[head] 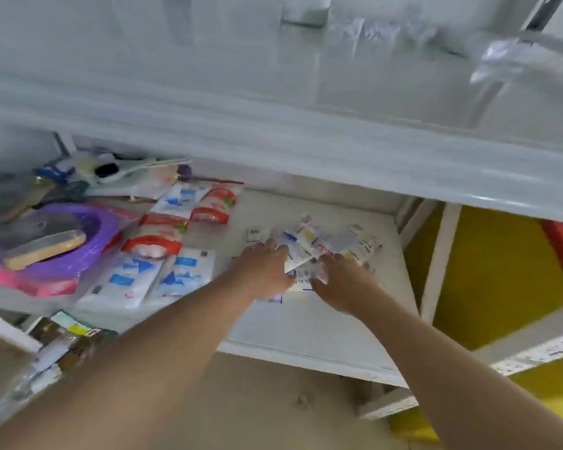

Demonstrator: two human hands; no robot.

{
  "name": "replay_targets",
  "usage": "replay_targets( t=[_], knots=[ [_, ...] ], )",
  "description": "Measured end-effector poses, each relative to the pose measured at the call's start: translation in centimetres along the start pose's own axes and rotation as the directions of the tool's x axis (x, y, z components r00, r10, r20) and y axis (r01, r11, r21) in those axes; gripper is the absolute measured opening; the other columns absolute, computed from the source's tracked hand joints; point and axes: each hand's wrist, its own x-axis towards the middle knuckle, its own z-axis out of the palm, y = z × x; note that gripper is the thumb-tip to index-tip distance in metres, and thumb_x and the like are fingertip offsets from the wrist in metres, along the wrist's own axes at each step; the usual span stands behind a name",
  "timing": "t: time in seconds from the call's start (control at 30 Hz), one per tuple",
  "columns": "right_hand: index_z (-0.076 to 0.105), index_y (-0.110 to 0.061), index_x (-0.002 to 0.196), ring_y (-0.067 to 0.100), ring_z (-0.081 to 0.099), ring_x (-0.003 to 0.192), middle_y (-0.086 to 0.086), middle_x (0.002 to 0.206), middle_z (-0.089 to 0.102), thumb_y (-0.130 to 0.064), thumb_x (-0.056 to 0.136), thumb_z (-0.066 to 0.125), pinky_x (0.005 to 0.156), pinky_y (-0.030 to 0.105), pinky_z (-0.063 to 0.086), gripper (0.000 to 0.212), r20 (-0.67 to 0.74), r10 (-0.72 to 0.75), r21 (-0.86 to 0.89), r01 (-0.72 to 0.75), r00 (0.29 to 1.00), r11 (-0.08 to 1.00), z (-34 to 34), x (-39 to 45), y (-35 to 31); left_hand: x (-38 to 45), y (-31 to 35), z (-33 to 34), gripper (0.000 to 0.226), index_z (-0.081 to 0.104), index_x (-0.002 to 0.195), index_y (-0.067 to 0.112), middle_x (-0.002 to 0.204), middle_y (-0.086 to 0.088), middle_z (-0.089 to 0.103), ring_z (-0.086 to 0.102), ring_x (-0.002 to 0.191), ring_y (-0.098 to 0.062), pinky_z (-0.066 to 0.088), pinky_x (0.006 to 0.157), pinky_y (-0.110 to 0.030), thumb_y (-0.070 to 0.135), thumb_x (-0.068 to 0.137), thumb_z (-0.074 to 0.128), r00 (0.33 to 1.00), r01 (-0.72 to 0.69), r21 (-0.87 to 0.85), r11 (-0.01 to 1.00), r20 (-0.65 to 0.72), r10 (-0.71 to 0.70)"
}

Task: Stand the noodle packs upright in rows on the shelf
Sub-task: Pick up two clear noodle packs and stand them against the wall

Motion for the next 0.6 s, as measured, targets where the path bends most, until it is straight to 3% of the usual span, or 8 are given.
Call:
replay_targets(
  t=[0.2, 0.43, 0.6],
  knots=[
    [0.050, -0.018, 0.144, 0.030, 0.051, 0.131, 0.009, 0.139, 0.057, -0.041, 0.100, 0.050, 0.101, 0.038, 0.046, 0.050, -0.120, -0.031, -0.060, 0.024, 0.992, 0.998, 4.4, 5.9, 1.3, 5.7, -2.3, 3.4, 0.062, 0.041, 0.144, 0.021, 0.143, -0.009, 0.043, 0.044, 0.132, -0.031, 0.035, 0.106, -0.041, 0.051, 0.091, 0.054, 0.996, -0.008, 0.071, 0.997, -0.083, 0.014],
    [0.054, -0.019, 0.138, 0.028, 0.051, 0.125, 0.007, 0.131, 0.057, -0.044, 0.098, 0.052, 0.103, 0.041, 0.042, 0.047, -0.311, -0.080, -0.174, 0.026, 0.947, 0.984, 7.0, 9.6, 1.8, 7.8, -3.7, 6.4, 0.073, 0.042, 0.143, 0.021, 0.142, -0.010, 0.045, 0.044, 0.132, -0.033, 0.037, 0.103, -0.044, 0.066, 0.085, 0.049, 0.985, 0.030, 0.006, 1.000, -0.169, -0.029],
    [0.050, -0.020, 0.144, 0.029, 0.049, 0.128, 0.006, 0.135, 0.055, -0.045, 0.098, 0.054, 0.106, 0.042, 0.039, 0.053, -0.319, -0.154, -0.209, 0.090, 0.935, 0.974, 7.3, 10.8, 0.8, 7.9, -4.1, 6.7, 0.086, 0.043, 0.140, 0.024, 0.139, -0.009, 0.050, 0.047, 0.128, -0.032, 0.039, 0.099, -0.043, 0.081, 0.076, 0.048, 0.984, 0.069, -0.004, 0.998, -0.164, -0.069]
  ],
)
